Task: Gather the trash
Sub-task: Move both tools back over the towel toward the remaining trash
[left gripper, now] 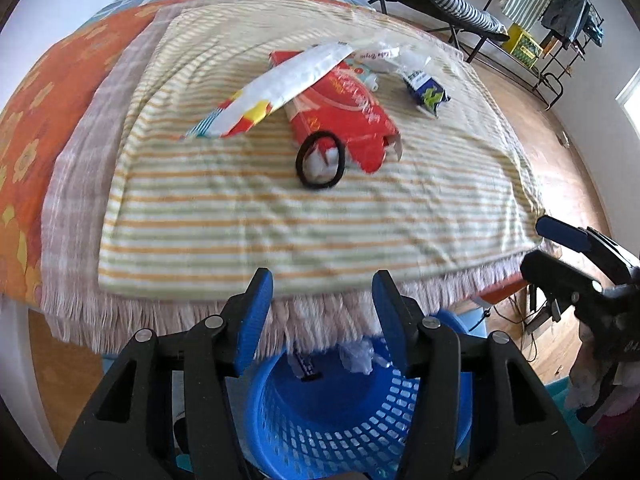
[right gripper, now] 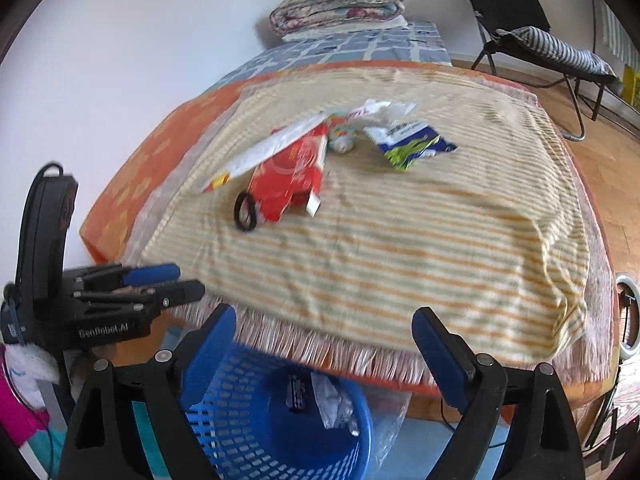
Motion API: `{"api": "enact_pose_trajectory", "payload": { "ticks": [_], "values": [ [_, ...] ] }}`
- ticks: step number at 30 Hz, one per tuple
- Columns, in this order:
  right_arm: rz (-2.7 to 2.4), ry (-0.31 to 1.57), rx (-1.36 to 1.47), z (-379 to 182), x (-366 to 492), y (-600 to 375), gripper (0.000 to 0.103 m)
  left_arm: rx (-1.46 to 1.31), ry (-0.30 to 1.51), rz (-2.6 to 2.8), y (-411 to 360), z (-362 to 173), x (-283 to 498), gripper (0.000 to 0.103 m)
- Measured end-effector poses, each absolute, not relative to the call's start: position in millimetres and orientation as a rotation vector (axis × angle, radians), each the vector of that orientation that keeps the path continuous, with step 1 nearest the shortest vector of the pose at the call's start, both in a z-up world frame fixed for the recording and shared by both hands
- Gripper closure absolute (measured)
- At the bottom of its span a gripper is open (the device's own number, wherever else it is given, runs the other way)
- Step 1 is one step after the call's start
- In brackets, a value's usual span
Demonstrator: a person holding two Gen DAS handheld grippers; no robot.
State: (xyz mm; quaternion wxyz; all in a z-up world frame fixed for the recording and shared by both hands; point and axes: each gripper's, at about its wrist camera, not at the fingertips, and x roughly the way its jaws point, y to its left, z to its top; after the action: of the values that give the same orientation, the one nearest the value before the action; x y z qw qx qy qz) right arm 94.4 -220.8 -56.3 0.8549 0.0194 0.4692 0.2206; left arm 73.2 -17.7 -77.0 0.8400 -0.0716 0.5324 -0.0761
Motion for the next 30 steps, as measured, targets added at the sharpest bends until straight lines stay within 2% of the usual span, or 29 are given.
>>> {"api": "enact_pose_trajectory", "payload": {
  "ticks": [16, 30],
  "values": [
    [0.348, 1.0, 0.188, -54.3, 192.2, -246.4, 0.012, -0.165, 1.102, -0.166, -16.4, -78.3, 119.8, 0.05],
    [0.29, 1.065, 0.285, -76.4, 253.7, -238.3, 0.012, -0.24, 1.132, -0.194, -19.9, -88.4, 147.9, 0.05]
  ]
}}
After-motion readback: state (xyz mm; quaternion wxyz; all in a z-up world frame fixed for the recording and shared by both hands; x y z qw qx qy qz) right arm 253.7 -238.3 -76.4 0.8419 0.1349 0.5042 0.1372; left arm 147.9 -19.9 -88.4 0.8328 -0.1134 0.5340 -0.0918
